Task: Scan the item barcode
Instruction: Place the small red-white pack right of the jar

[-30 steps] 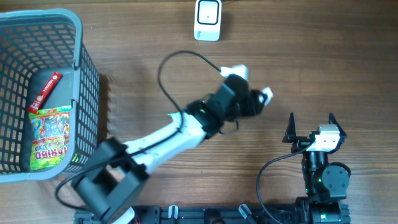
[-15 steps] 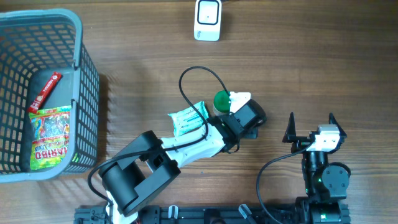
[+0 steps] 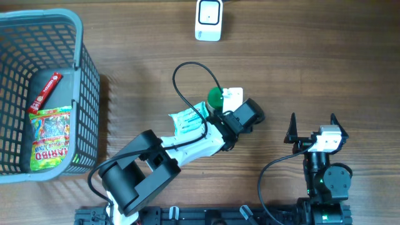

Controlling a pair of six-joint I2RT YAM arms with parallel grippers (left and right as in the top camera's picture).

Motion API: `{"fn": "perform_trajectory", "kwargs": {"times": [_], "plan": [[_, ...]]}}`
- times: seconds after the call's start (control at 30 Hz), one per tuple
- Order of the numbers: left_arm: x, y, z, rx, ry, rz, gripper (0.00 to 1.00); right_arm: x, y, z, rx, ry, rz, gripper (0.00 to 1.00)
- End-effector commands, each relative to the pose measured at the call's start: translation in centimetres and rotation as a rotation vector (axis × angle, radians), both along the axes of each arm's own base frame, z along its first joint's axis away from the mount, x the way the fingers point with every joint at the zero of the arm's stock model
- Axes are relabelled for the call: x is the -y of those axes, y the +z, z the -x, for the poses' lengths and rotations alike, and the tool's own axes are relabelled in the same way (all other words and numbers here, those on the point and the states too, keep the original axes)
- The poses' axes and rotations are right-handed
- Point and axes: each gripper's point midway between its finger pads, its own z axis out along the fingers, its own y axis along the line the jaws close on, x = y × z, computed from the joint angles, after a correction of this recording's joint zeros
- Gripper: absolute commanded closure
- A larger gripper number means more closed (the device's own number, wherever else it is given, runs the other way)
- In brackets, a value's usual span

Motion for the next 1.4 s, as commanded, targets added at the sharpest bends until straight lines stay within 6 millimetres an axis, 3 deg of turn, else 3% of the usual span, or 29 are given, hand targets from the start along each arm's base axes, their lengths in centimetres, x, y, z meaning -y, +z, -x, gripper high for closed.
{"fn": "perform_trajectory", "kwargs": {"times": [0.0, 0.13, 0.27, 0.37, 0.47, 0.53, 0.6, 0.67, 0.7, 0.77, 0.87, 0.97, 1.07, 1.13, 1.2, 1.37], "plan": [[0.5, -0.8, 0.7, -0.052, -0.033, 0.013, 0.00, -0.1, 0.2, 0.0, 0.008, 0.005, 0.009, 0.00], [1.1, -1.2, 2.0, -0.119, -0.076, 0.039, 0.00, -0.1, 0.2, 0.0, 0.008, 0.005, 0.009, 0.00], [-1.4, -1.4, 3.9, -0.208, -0.039, -0.039, 0.00, -0.1, 0.2, 0.0, 0.007, 0.005, 0.009, 0.00], [-2.8, -0.1, 5.0, -0.242, -0.015, -0.066, 0.00, -0.1, 0.2, 0.0, 0.007, 0.005, 0.009, 0.00], [-3.5, 3.9, 6.0, -0.228, -0.006, -0.019, 0.00, -0.1, 0.2, 0.0, 0.007, 0.004, 0.009, 0.00], [-5.6, 10.7, 5.1, -0.078, 0.040, 0.047, 0.00, -0.1, 0.2, 0.0, 0.007, 0.005, 0.009, 0.00], [-11.1, 20.0, 2.6, 0.218, 0.201, 0.114, 0.00, -0.1, 0.2, 0.0, 0.007, 0.005, 0.009, 0.00], [-17.2, 26.1, 1.7, 0.418, 0.360, 0.139, 0.00, -0.1, 0.2, 0.0, 0.007, 0.005, 0.009, 0.00], [-24.1, 30.3, 1.8, 0.560, 0.570, 0.159, 0.00, -0.1, 0.2, 0.0, 0.007, 0.005, 0.009, 0.00], [-31.3, 33.3, 2.9, 0.670, 0.795, 0.166, 0.00, -0.1, 0.2, 0.0, 0.007, 0.005, 0.009, 0.00], [-40.1, 35.4, 5.7, 0.773, 1.083, 0.156, 0.00, -0.1, 0.2, 0.0, 0.007, 0.005, 0.009, 0.00], [-46.7, 35.6, 8.5, 0.805, 1.313, 0.112, 0.00, -0.1, 0.2, 0.0, 0.007, 0.005, 0.009, 0.00], [-51.8, 33.3, 8.2, 0.720, 1.433, 0.122, 0.00, -0.1, 0.2, 0.0, 0.007, 0.005, 0.009, 0.00], [-54.8, 29.8, 6.8, 0.584, 1.453, 0.198, 0.00, -0.1, 0.2, 0.0, 0.007, 0.005, 0.009, 0.00], [-57.5, 24.0, 4.7, 0.363, 1.378, 0.235, 0.00, -0.1, 0.2, 0.0, 0.007, 0.005, 0.009, 0.01], [-59.7, 13.6, 3.1, 0.013, 1.273, 0.135, 0.01, -0.1, 0.2, 0.0, 0.007, 0.005, 0.009, 0.00]]}}
